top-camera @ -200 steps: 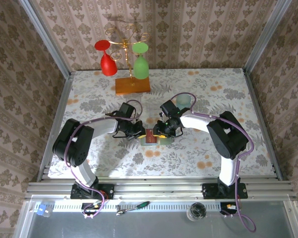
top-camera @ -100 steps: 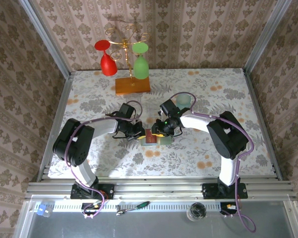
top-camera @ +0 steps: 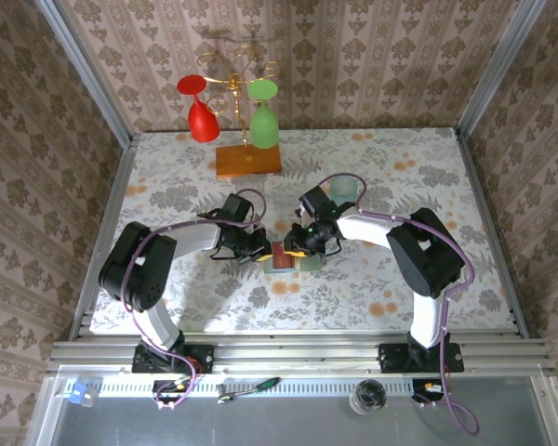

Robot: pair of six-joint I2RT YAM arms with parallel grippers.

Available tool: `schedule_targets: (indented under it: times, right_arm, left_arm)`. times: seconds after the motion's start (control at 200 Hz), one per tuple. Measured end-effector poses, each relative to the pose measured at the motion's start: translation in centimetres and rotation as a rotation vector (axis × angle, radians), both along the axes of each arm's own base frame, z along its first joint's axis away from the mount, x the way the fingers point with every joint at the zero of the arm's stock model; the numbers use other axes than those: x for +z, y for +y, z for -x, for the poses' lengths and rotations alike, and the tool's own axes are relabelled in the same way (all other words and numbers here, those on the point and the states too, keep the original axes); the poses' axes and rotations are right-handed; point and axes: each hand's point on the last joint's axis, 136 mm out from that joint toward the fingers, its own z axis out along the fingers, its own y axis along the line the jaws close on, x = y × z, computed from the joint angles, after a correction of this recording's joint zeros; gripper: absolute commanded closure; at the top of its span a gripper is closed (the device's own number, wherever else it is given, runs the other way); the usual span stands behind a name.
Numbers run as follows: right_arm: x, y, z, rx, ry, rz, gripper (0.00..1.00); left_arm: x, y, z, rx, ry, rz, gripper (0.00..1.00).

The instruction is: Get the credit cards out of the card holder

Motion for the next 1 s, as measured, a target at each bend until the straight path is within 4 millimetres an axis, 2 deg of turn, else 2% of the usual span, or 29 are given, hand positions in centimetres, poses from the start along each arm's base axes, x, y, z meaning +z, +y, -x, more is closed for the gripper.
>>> schedule_targets:
  times: [0.365, 0.73, 1.0]
  right_arm:
    - [-0.5, 0.0, 0.1, 0.002, 0.012, 0.006, 0.75]
    - [-0.8, -1.0, 0.2, -0.010, 0.017, 0.066, 0.74]
    - [0.3, -1.1, 0.1, -0.013, -0.007, 0.063, 0.73]
  left_arm:
    - [0.0, 0.1, 0.0, 0.002, 0.001, -0.001, 1.00]
    - [-0.1, 0.1, 0.1, 0.001, 0.002, 0.001, 1.00]
    - [0.0, 0.4, -0.1, 0.011, 0.000, -0.007, 1.00]
